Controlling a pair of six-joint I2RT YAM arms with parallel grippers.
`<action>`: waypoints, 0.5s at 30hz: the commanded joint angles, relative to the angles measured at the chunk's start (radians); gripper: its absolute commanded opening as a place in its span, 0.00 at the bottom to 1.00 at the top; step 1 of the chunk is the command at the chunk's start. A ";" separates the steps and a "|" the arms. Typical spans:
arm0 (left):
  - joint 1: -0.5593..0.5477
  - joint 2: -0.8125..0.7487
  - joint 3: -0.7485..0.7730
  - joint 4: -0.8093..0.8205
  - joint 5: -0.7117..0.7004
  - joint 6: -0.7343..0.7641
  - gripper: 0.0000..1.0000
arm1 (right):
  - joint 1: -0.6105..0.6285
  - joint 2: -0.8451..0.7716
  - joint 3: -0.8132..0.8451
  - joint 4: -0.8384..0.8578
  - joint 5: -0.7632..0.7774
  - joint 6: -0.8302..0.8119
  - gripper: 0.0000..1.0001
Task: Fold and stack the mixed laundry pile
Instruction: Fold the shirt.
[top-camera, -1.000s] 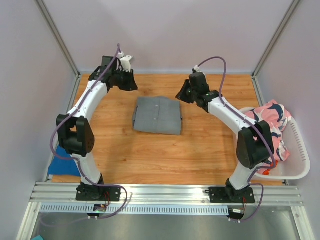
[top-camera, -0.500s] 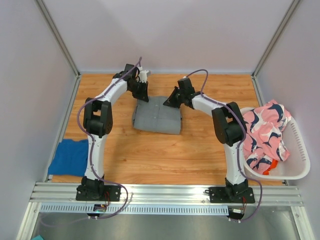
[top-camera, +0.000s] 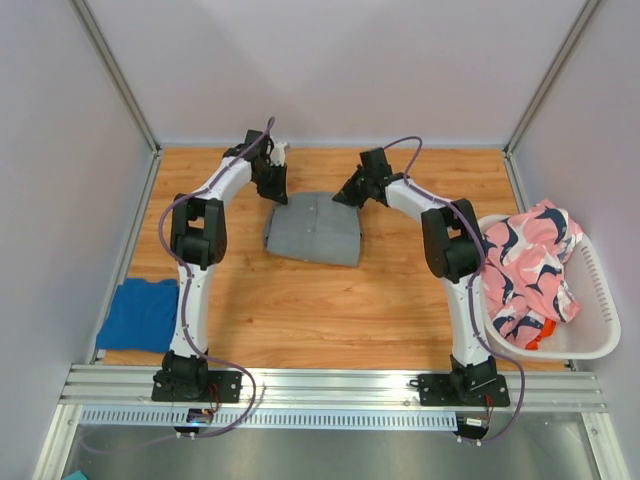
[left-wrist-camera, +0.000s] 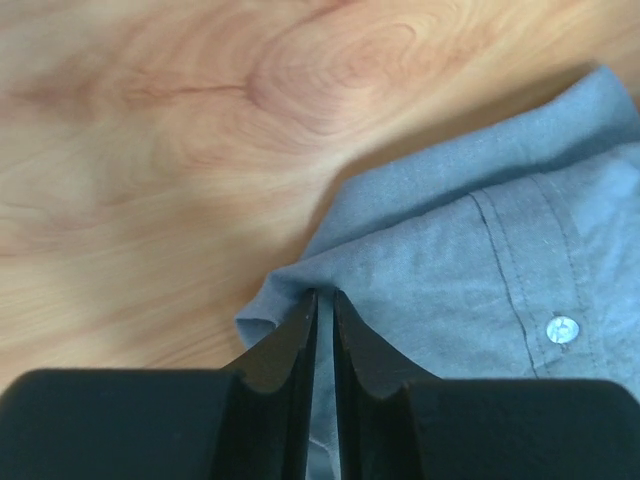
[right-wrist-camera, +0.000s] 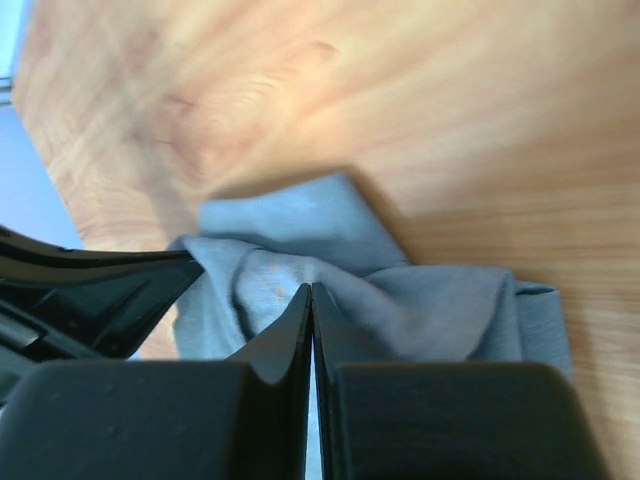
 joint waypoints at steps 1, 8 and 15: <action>0.009 -0.024 0.069 -0.037 -0.095 0.025 0.20 | -0.004 -0.019 0.105 -0.075 0.044 -0.060 0.00; 0.009 -0.236 0.043 -0.059 -0.041 0.045 0.27 | 0.015 -0.224 0.066 -0.117 0.133 -0.181 0.00; -0.063 -0.564 -0.459 0.049 0.061 0.065 0.28 | 0.114 -0.465 -0.281 -0.074 0.069 -0.206 0.00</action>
